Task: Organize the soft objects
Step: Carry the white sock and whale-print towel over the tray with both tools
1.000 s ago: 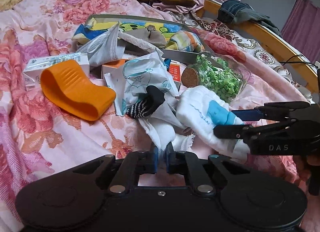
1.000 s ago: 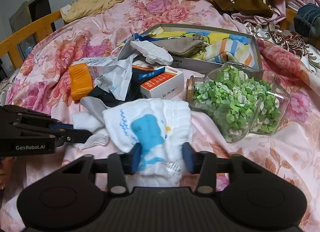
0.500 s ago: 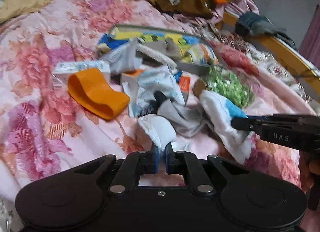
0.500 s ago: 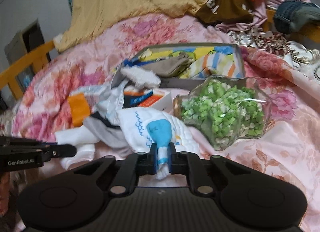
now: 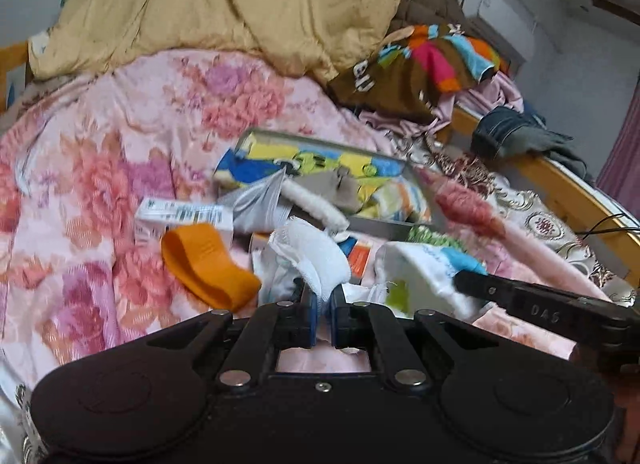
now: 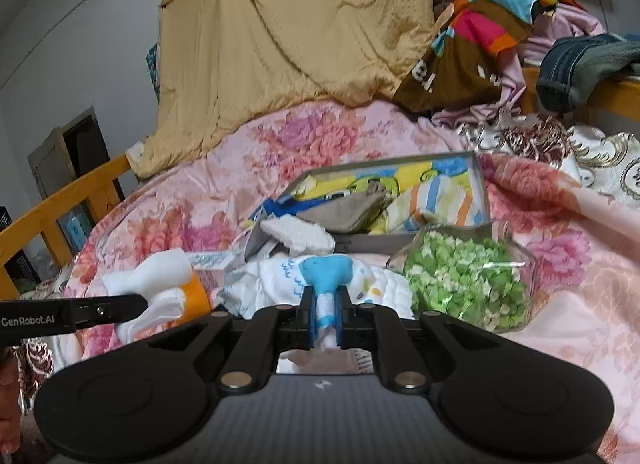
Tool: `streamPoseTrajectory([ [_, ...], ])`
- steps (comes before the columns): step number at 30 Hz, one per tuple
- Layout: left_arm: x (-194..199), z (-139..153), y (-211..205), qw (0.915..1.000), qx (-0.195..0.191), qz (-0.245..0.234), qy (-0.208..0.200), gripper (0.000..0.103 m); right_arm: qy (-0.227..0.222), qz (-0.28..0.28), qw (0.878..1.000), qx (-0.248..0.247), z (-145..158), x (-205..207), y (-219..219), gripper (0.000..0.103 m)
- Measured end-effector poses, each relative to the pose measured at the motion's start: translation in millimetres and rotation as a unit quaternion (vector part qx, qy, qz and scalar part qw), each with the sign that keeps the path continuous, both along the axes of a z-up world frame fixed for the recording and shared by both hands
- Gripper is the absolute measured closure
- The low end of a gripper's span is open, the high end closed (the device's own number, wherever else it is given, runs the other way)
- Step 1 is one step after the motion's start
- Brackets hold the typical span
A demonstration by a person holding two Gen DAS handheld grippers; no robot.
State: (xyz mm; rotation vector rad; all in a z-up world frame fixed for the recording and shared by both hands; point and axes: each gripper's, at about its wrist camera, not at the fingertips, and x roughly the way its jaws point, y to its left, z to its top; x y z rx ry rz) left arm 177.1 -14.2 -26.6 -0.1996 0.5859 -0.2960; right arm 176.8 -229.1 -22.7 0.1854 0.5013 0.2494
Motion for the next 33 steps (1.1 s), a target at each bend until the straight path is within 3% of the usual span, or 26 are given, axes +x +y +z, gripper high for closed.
streamPoseTrajectory([
  [11, 3.0, 14.7, -15.8, 0.9994, 0.005, -0.024, -0.025, 0.097, -0.081, -0.017, 0.997, -0.003, 21.4, -6.1, -1.4, 0.093],
  [21, 68.4, 37.9, -31.9, 0.9982, -0.004, -0.034, -0.049, 0.097, -0.154, -0.009, 0.988, -0.010, 56.2, 61.6, 3.9, 0.093],
  [26, 116.4, 42.5, -42.9, 0.9972, 0.006, -0.031, -0.068, 0.097, -0.129, -0.032, 0.991, 0.011, 42.9, 116.0, -9.0, 0.093],
  [33, 177.7, 23.1, -67.0, 0.9940, 0.042, -0.042, -0.092, 0.097, -0.101, -0.065, 0.992, 0.026, 21.8, 164.8, -32.6, 0.093],
])
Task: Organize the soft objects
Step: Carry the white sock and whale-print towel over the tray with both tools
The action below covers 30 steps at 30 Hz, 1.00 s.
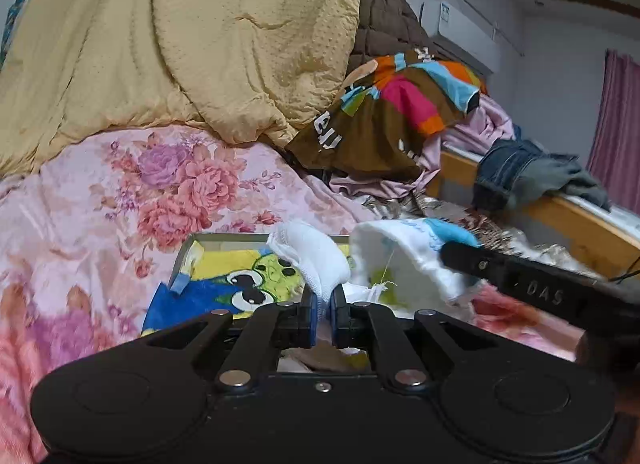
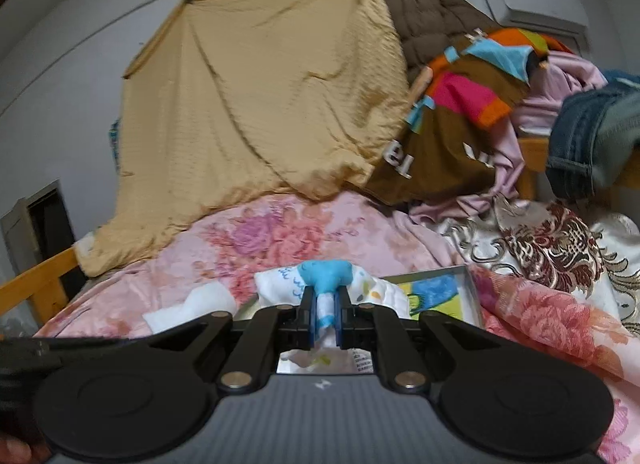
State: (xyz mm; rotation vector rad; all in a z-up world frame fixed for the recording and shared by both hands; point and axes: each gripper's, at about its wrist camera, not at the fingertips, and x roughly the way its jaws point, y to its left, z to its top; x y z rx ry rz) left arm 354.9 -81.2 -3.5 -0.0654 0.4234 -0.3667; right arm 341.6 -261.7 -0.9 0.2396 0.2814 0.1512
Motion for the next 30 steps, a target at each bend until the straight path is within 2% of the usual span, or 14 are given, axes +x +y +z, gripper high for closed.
streamPoseTrajectory([
  [5, 41.4, -19.3, -15.3, 0.9997, -0.008, 0.004, 0.021, 0.097, 0.015, -0.018, 1.000, 0.015, -9.0, 28.9, -14.5, 0.093],
  [12, 78.5, -38.6, -36.3, 0.9990, -0.014, 0.003, 0.041, 0.097, 0.044, -0.040, 0.997, 0.058, -27.1, 43.6, -38.2, 0.093],
  [16, 89.8, -45.6, -48.4, 0.9987, -0.012, 0.000, 0.049, 0.097, 0.055, -0.045, 0.995, 0.072, -30.7, 47.9, -46.5, 0.093],
  [22, 102.3, -57.9, -51.7, 0.9954, -0.030, 0.009, 0.091, 0.096, 0.089, -0.041, 0.992, 0.073, -40.1, 55.5, -47.4, 0.093],
  [27, 110.5, -72.2, -52.0, 0.9908, -0.017, 0.022, 0.132, 0.096, 0.117, -0.039, 0.990, 0.074, -47.0, 59.2, -45.0, 0.091],
  [30, 110.7, -76.6, -48.8, 0.9894, -0.020, 0.029, 0.141, 0.095, 0.121, -0.041, 0.989, 0.073, -48.6, 59.0, -44.4, 0.089],
])
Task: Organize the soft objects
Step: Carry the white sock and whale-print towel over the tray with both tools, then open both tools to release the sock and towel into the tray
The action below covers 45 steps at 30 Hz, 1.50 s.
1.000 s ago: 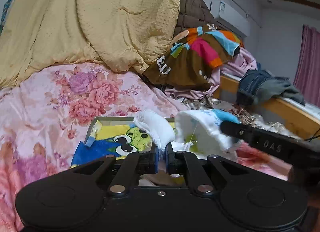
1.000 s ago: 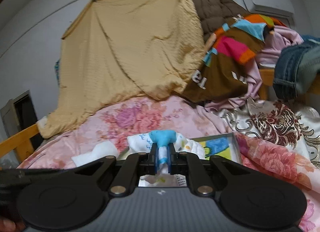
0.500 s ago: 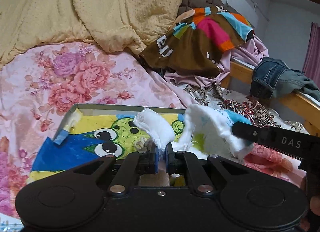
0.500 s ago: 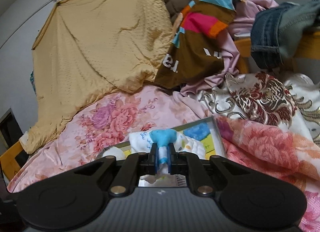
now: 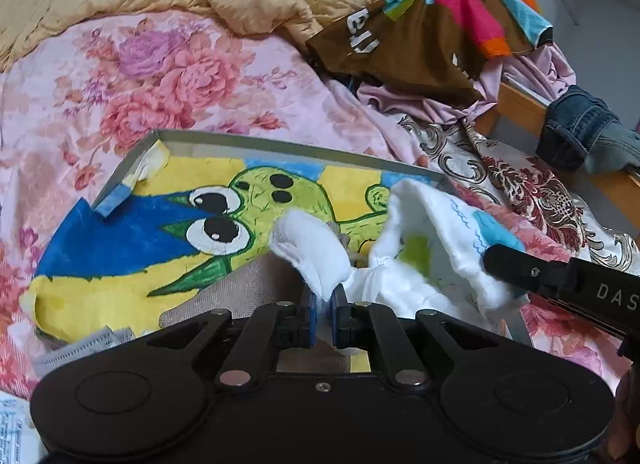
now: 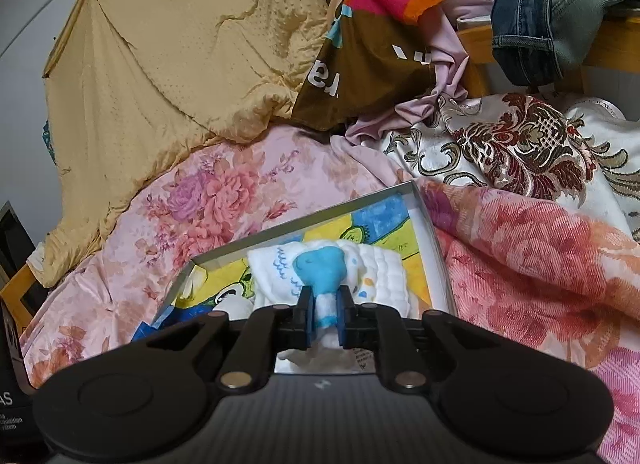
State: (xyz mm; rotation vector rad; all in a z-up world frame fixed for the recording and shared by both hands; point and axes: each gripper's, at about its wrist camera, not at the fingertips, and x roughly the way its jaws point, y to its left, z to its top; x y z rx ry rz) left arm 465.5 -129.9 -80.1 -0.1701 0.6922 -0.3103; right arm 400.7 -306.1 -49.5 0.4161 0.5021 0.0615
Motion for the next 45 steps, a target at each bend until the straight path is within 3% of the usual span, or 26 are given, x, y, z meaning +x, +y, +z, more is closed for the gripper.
streamPoseTrajectory([
  [5, -1.1, -1.2, 0.2, 1.0000, 0.001, 0.003, -0.001, 0.092, 0.001, -0.001, 1.000, 0.001, -0.4, -0.5, -0.7, 0.079],
  [11, -6.7, 4.6, 7.6, 0.9995, -0.004, 0.032, -0.001, 0.080, 0.002, 0.000, 1.000, -0.002, 1.8, -2.9, 0.8, 0.069],
  [19, -25.0, 26.6, 16.0, 0.9984, 0.007, 0.052, -0.019, 0.054, -0.009, 0.005, 1.000, -0.027, 10.1, -14.4, 11.0, 0.045],
  [24, -47.3, 46.2, 26.3, 0.9969, -0.003, 0.065, -0.044, 0.036, -0.026, -0.005, 0.998, -0.052, 25.5, -34.6, 16.5, 0.031],
  [34, -102.8, 86.5, 41.5, 0.9962, 0.008, 0.052, -0.070, 0.020, -0.070, -0.013, 0.996, -0.057, 64.5, -95.4, 12.5, 0.004],
  [41, -152.7, 99.0, 58.2, 0.9950, -0.020, 0.059, -0.078, 0.014, -0.080, -0.008, 0.995, -0.061, 80.0, -136.9, 16.3, 0.000],
  [45, -177.6, 104.7, 65.6, 0.9947, -0.016, 0.055, -0.085, 0.006, -0.080, -0.005, 0.995, -0.057, 79.3, -157.1, 25.8, 0.000],
])
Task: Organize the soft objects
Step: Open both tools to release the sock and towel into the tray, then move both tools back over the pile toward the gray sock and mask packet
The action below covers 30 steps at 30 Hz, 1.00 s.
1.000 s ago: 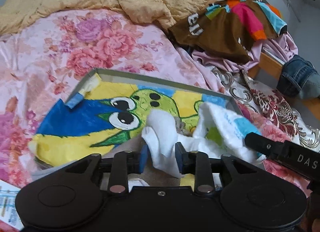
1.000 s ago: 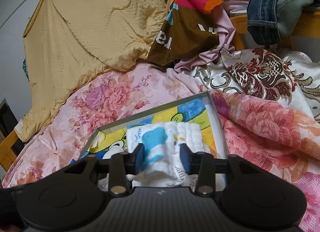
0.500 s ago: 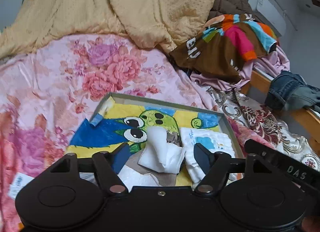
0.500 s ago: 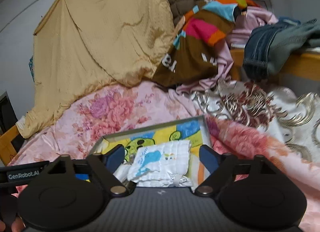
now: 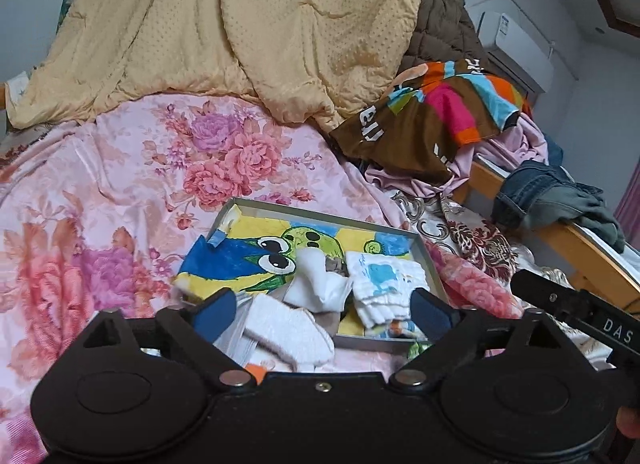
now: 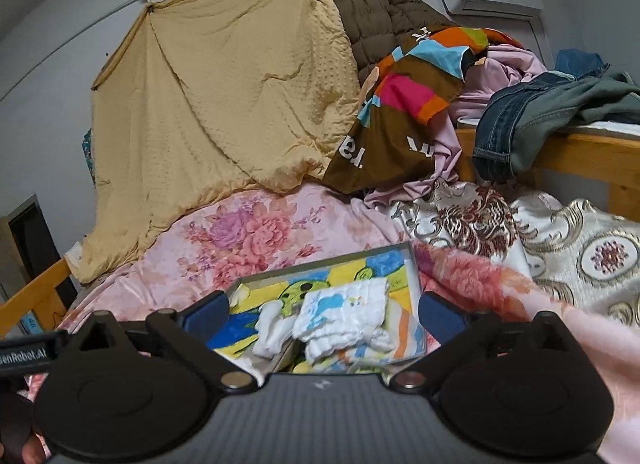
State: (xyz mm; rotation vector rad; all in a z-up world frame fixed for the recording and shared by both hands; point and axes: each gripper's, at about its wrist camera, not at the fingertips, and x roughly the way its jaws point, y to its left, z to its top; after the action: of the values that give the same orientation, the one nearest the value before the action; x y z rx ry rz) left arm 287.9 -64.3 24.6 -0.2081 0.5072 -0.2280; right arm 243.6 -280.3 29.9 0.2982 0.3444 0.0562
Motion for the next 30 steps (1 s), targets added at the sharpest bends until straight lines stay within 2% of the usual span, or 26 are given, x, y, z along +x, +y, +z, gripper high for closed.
streamPoseTrajectory([
  [11, -49.9, 3.9, 30.4, 0.9997, 0.014, 0.013, -0.017, 0.001, -0.001, 0.004, 1.000, -0.030, -9.7, -47.6, 31.0, 0.000],
  [20, -91.0, -14.2, 47.3, 0.9989, 0.043, 0.009, -0.013, 0.001, 0.001, 0.003, 1.000, -0.030, -19.5, -84.7, 48.6, 0.000],
  [30, -128.1, -34.5, 57.2, 0.9936, 0.104, -0.042, -0.015, 0.001, 0.036, 0.018, 0.999, -0.033, -34.0, -111.1, 67.1, 0.000],
])
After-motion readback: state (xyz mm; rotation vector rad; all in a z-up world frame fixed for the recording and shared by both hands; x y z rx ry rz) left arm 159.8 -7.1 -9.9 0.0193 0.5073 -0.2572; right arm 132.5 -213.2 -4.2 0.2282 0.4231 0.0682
